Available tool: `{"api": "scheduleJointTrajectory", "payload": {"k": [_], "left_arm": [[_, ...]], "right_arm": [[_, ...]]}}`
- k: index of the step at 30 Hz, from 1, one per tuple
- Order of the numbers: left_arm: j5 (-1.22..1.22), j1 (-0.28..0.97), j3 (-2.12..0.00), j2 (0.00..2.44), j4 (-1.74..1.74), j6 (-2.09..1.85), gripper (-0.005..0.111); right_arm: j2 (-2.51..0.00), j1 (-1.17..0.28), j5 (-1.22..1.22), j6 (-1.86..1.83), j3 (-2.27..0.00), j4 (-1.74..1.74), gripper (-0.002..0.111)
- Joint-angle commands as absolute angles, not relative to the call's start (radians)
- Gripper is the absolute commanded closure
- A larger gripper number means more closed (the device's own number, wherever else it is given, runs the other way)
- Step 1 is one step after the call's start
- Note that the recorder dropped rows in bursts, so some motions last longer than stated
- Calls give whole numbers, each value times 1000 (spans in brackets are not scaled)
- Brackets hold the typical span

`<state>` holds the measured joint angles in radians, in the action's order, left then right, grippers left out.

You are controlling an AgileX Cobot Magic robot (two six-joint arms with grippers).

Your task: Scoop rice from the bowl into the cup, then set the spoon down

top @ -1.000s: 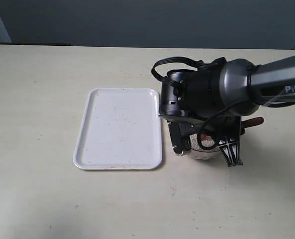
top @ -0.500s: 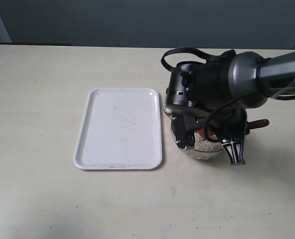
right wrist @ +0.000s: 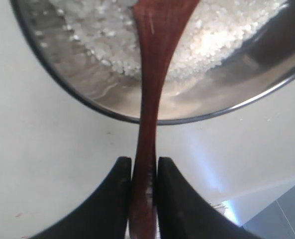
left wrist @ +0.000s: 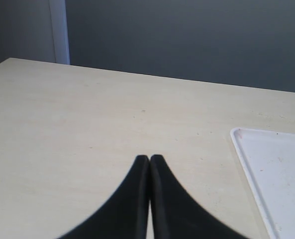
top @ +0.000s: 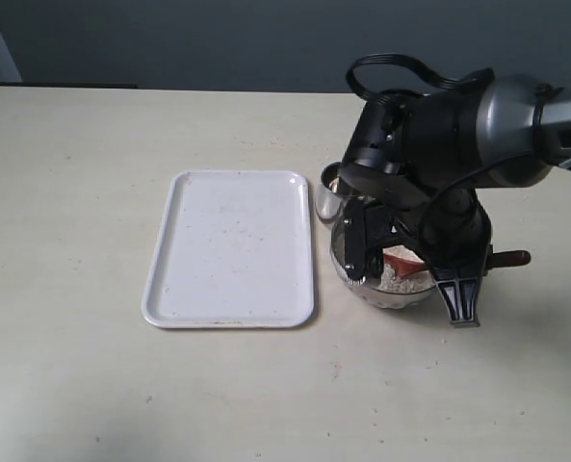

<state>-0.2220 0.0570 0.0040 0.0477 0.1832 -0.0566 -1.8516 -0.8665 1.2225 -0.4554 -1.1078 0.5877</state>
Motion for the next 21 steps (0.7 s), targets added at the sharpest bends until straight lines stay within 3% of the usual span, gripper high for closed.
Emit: {"api": "scheduleJointTrajectory", "payload": {"k": [1,21], "left_arm": [[-208,62,0,47,181,-54,106],[-208,62,0,47,181,-54,106]], "right_arm": [[-1842,-860,1221,-474,-1112,574,109],[-1819,-837,1221,-474,-1112,567,109]]}}
